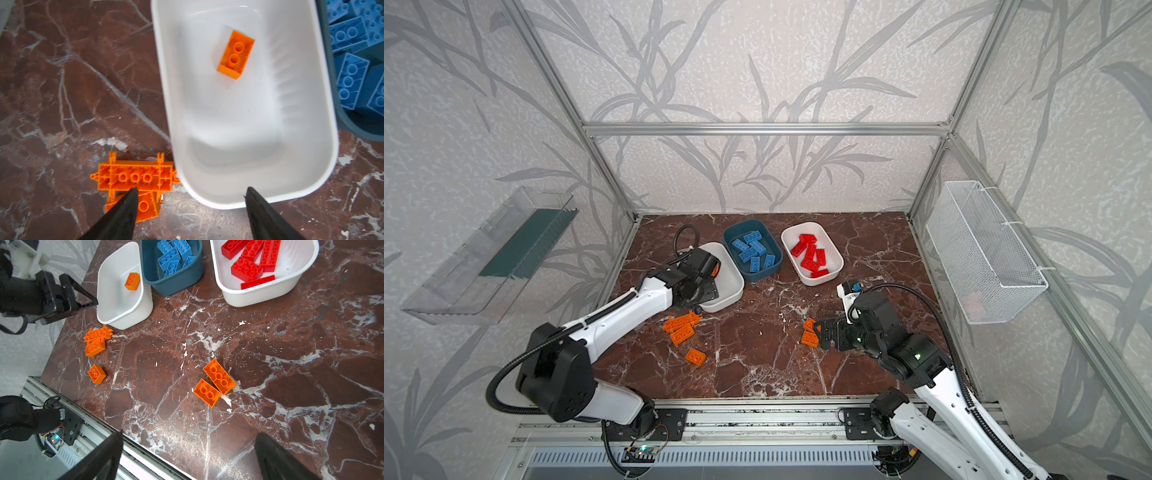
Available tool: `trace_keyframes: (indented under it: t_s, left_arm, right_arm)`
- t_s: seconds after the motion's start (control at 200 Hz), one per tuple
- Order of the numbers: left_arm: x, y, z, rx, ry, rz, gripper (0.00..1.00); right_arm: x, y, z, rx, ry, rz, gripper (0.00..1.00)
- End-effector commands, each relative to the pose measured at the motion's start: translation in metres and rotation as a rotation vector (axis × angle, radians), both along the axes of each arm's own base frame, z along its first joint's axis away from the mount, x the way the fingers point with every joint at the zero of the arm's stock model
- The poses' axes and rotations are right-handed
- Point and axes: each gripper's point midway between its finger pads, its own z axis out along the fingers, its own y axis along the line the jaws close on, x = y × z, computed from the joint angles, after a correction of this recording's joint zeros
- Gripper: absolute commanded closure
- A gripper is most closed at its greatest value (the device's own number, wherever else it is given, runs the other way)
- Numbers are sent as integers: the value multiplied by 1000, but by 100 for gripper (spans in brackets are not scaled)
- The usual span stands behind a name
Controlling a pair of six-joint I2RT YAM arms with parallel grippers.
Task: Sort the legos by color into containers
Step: 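Move the left gripper back down toward the remaining orange bricks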
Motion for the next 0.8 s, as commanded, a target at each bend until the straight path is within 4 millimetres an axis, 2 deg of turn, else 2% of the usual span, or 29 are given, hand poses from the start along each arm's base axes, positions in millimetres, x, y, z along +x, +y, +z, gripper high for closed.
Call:
trace_keyframes:
  t_s: [0.0,0.165,0.31,0.535,0.795]
  left_arm:
    - [-31,25,-9,50,33,78,19]
    - [-74,36,-37,-12,83,126,19]
    - [-94,40,-55,-62,87,166,19]
    - [-96,41,-69,-66,99,189,18]
    - [-85,37,-82,-74,125,188,17]
  right_arm:
    - [-5,4,2,13,8,19,1]
    - [-6,9,1,12,5,42,1]
    - [-4,14,-1,15,10,60,1]
    - [-1,17,-1,9,5,76,1]
    - [2,18,-3,-13,9,82,1]
